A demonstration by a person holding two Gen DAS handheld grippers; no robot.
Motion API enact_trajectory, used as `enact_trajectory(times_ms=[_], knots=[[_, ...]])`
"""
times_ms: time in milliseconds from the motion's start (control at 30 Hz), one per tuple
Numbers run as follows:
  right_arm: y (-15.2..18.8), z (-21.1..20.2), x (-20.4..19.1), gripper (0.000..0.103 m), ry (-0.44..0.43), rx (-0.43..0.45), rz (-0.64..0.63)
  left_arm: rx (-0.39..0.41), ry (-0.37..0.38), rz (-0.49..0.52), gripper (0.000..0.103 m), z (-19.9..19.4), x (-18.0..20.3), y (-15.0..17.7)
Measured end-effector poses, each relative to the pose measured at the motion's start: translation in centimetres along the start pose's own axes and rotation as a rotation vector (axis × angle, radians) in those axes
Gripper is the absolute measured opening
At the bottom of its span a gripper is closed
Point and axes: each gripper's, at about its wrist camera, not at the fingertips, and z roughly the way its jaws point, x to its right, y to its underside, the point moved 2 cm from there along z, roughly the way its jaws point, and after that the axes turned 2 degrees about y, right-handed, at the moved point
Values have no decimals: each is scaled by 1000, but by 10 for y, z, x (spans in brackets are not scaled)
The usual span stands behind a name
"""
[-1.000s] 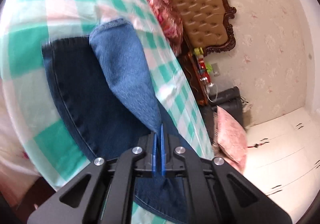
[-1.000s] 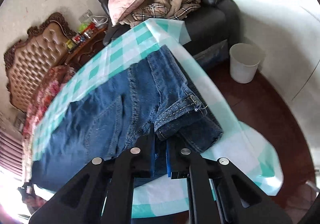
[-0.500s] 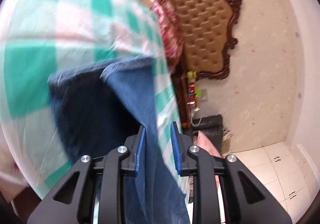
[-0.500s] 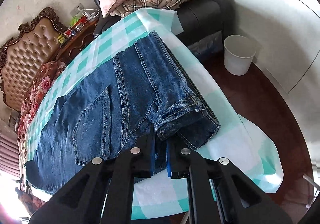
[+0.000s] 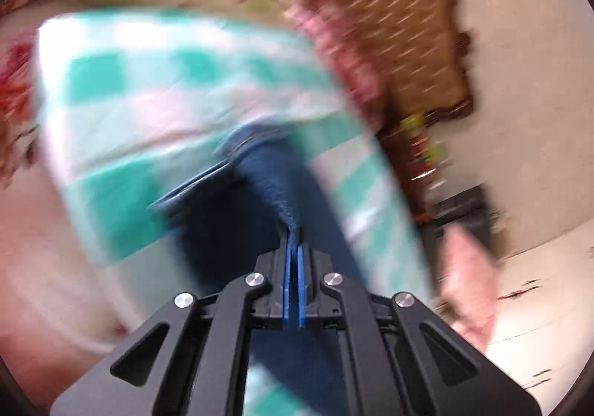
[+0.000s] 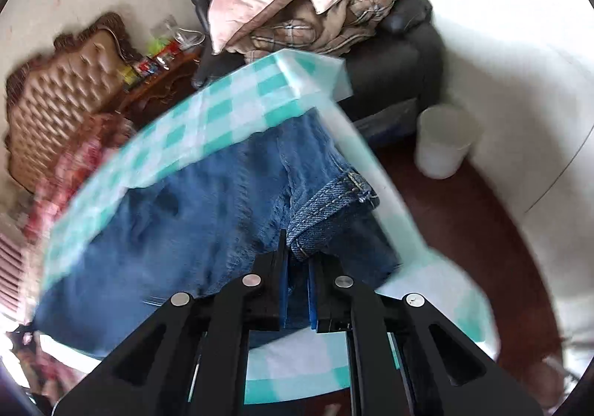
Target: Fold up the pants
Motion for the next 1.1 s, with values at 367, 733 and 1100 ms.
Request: enact_trajectory(times_ms=[367, 733, 1100], knots=[[10, 3, 9, 7, 4, -7, 2, -48, -4, 4, 2, 11, -32, 7], [21, 39, 17, 7, 46, -82, 3, -66, -2, -26, 2, 21, -43, 9], [24, 4, 6, 7, 54, -15, -39, -64, -3, -25, 3, 22, -43, 9]])
